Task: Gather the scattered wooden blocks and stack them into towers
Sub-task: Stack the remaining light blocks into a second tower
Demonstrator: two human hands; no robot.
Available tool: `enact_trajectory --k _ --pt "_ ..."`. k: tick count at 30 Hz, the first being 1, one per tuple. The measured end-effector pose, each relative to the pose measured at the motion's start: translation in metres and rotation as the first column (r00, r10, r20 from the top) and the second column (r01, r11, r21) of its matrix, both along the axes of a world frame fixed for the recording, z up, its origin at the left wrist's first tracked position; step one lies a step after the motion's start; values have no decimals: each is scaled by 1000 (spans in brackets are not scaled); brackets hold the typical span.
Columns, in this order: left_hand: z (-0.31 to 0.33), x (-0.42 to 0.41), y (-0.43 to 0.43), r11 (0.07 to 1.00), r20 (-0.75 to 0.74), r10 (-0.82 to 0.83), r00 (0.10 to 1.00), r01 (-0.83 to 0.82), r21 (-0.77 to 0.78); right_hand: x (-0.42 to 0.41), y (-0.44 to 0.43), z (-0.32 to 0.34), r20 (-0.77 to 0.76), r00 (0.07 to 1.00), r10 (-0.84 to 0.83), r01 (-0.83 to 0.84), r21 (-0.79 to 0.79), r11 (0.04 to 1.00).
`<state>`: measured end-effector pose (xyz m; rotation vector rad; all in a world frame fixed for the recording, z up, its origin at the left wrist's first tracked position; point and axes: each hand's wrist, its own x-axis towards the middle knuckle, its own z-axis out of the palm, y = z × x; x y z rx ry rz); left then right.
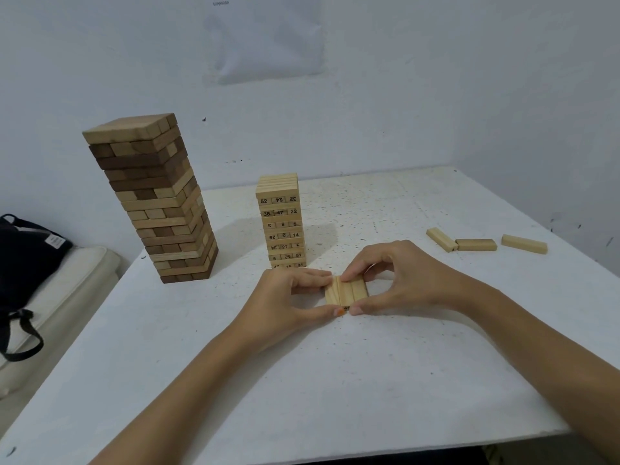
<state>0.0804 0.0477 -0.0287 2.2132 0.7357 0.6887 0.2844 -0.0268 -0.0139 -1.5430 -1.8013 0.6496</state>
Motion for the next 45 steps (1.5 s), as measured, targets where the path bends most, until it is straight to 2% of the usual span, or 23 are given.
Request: enact_trajectory --k 21,30,35,38,45 --pt "-1 -1 -3 999 -17 23 1000 -22 23 0 -1 0 -2 1000 17 -17 -9 1000" --pt "5 -4 -3 974 51 15 999 -26 227 4 -5 11 -21 996 89 -85 134 987" --pt "14 -7 -4 961 96 -6 995 -21 276 5 -6 23 22 996 90 -93 184 979" --pt "28 -10 -3 940 123 -30 992 -14 341 2 -3 36 68 992 106 -120 251 960" --pt "79 -21 11 886 183 -16 983 -71 459 -6 15 91 55 985 161 -171 336 926"
